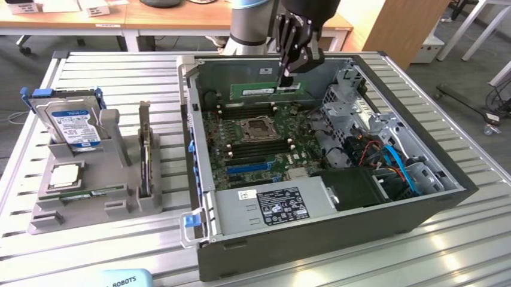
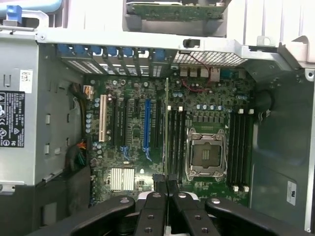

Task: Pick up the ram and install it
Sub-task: 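Pick up the ram and move it above insertion slot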

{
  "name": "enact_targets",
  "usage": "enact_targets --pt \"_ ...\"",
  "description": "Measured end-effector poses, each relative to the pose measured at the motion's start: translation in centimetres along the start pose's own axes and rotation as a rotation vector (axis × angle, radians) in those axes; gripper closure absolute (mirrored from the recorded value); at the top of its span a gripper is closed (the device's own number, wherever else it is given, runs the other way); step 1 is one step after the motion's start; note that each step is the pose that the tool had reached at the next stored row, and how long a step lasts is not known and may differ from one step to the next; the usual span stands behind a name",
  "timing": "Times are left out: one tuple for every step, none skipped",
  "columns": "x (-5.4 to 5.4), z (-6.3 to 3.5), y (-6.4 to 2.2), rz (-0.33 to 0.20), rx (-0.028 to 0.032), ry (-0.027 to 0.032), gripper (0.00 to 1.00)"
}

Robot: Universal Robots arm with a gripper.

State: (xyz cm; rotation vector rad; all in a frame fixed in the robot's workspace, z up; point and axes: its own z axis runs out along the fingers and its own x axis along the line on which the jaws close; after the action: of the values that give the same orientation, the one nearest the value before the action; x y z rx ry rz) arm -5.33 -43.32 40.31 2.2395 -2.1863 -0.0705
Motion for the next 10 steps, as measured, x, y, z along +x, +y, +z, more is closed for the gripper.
enact_targets --pt "-0.2 0.05 -0.01 0.0 0.0001 -0.0005 0.88" --pt "-0.4 0.1 -0.02 0.0 0.0001 -0.0009 0.88" --pt "-0.7 0.14 -0.02 0.0 0.0001 -0.0012 0.88" --pt "-0.9 0.18 -0.03 0.0 0.0 -0.0016 0.88" --pt "-1.1 0.22 -0.04 0.0 0.0 -0.002 0.88" --pt "-1.3 0.27 -0.04 0.0 0.0001 -0.0024 0.88" --pt "-1.5 0.32 -0.05 0.0 0.0001 -0.0026 0.88" --pt "-1.7 0.36 -0.06 0.0 0.0001 -0.0029 0.88" --pt "-2.0 0.39 -0.06 0.0 0.0001 -0.003 0.88" --pt "-2.2 0.43 -0.07 0.0 0.0001 -0.0031 0.88"
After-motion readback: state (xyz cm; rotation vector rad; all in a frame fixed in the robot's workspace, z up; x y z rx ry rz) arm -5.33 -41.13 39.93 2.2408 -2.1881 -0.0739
